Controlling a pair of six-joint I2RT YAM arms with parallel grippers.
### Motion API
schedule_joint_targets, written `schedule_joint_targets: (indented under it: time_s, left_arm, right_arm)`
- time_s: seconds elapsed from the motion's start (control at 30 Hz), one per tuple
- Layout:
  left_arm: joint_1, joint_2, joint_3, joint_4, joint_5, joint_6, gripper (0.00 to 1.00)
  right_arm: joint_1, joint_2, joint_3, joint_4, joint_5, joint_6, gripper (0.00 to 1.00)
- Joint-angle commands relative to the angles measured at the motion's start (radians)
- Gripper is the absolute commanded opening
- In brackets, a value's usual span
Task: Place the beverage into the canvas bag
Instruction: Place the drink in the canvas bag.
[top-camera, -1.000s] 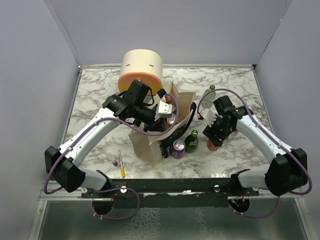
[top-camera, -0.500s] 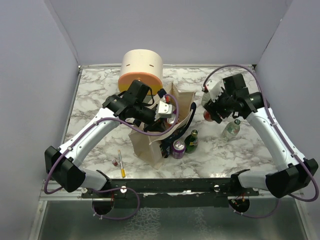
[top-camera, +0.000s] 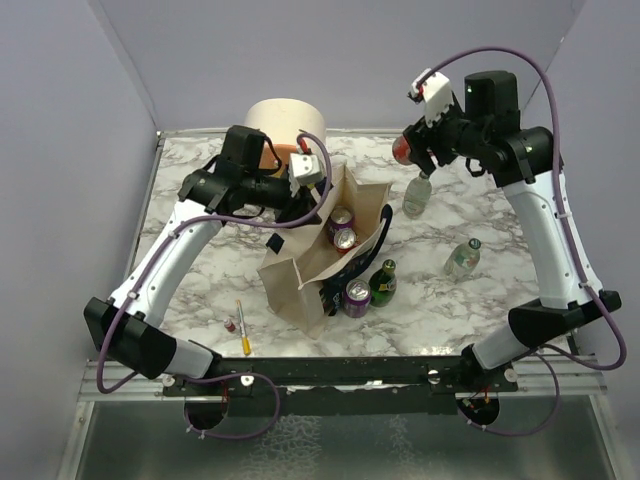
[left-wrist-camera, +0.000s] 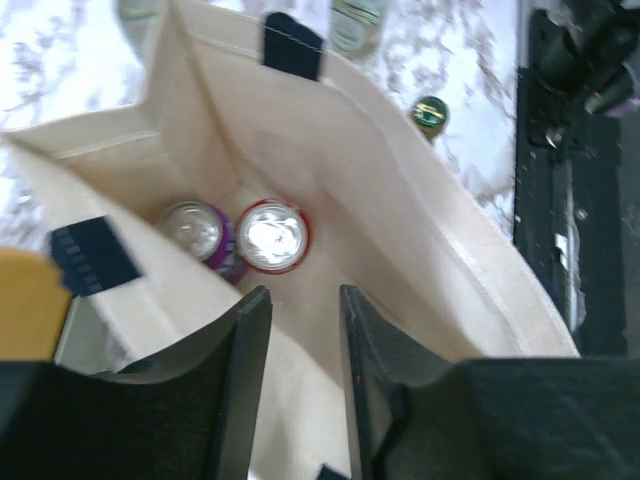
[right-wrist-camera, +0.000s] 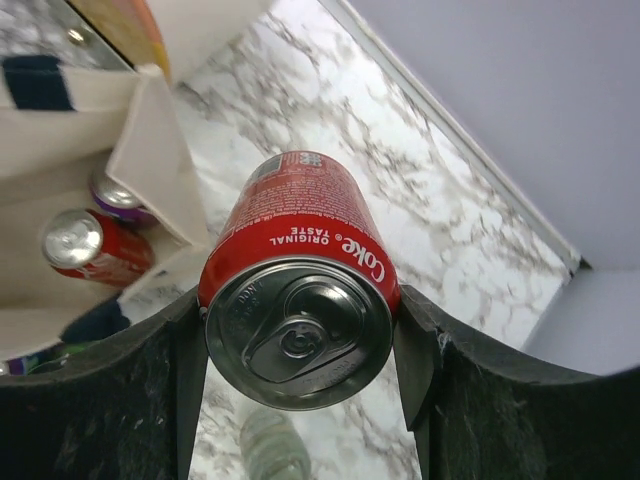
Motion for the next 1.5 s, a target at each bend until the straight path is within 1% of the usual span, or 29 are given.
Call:
schedule_joint_targets:
  time_s: [0.0,0.1,0.2,0.23,0.33,0.53,0.63,0.77,0.93,1.1,1.3,1.47]
  left_arm:
    - [0.075,0.0,0.053,0.073,-0.002,-0.1,0.39]
    - [0.13,-0.017,0.023,0.109,-0.044,-0.172,0.45]
    - [0.175,-0.036,-0.031,0.139,-0.053,-0.241,0.54]
    - [0.179,-0.039,-0.051,0.14,-0.057,-0.255,0.56]
    - [0.192,-0.05,-0.113,0.15,-0.072,-0.306,0.57]
    - [0.198,-0.054,-0.191,0.182,-0.12,-0.401,0.56]
    - [0.202,-0.065,-0.224,0.208,-0.148,-0.444,0.5]
    - [0.216,-0.097,-0.276,0.257,-0.138,-0.511,0.35]
    - [0.221,-0.098,-0.291,0.266,-0.131,-0.508,0.15]
    - [0.223,-0.104,-0.29,0.272,-0.131,-0.514,0.0]
    - [0.237,-0.111,-0.278,0.271,-0.19,-0.536,0.0]
    - [0.237,-0.12,-0.293,0.271,-0.177,-0.511,0.0]
  right_arm:
    - [0.095,0.019,0.132,0.03,-0.142,0.025,0.02]
    - [0.152,0.038,0.154,0.035,-0.198,0.024,0.02]
    - [0.22,0.067,0.165,0.013,-0.25,0.012,0.02]
    - [0.245,0.077,0.163,0.006,-0.261,0.005,0.02]
    - [0.304,0.103,0.15,-0.015,-0.285,-0.011,0.02]
    - [0.351,0.169,0.148,-0.041,-0.318,-0.035,0.02]
    - [0.365,0.191,0.134,-0.045,-0.32,-0.05,0.02]
    - [0.373,0.224,0.127,-0.061,-0.317,-0.078,0.02]
    - [0.376,0.27,0.131,-0.102,-0.285,-0.109,0.02]
    - [0.379,0.276,0.095,-0.125,-0.28,-0.144,0.02]
    - [0.387,0.271,0.02,-0.122,-0.269,-0.182,0.02]
    - [0.4,0.293,0.0,-0.096,-0.263,-0.181,0.02]
